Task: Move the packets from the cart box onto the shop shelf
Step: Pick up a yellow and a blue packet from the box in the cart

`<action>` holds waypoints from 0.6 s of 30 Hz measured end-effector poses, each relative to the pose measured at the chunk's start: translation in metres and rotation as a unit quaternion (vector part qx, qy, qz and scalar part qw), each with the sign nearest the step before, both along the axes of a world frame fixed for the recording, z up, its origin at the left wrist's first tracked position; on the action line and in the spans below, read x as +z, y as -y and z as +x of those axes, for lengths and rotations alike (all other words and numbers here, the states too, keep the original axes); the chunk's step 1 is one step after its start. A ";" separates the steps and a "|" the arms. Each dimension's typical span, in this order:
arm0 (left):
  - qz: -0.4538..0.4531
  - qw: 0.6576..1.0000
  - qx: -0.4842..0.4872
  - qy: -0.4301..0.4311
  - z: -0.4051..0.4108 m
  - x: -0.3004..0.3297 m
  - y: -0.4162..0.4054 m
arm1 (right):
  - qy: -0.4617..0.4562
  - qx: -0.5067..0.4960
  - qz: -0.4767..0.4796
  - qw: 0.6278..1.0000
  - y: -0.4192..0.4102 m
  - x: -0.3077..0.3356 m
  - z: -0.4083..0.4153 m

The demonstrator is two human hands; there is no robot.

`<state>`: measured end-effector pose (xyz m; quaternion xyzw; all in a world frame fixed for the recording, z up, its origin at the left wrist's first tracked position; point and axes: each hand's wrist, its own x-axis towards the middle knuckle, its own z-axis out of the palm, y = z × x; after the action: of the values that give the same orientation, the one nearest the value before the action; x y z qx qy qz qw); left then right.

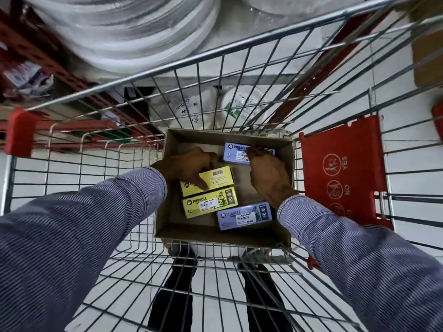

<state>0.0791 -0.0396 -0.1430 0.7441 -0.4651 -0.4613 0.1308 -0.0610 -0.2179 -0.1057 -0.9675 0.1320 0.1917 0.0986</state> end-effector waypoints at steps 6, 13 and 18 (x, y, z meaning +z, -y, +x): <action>0.051 0.995 -0.062 0.065 -0.007 0.006 0.013 | -0.002 0.013 -0.021 1.000 -0.002 -0.002 0.002; 0.040 0.993 -0.019 0.106 -0.004 0.012 0.018 | -0.017 0.016 -0.051 0.998 -0.004 -0.008 0.009; 0.032 0.986 0.023 0.159 -0.009 0.014 0.016 | -0.010 0.008 -0.063 0.998 -0.005 -0.013 0.011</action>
<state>0.0701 -0.0552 -0.1291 0.8222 -0.4479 -0.3487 0.0411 -0.0497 -0.2127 -0.1191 -0.9709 0.1366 0.1936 0.0346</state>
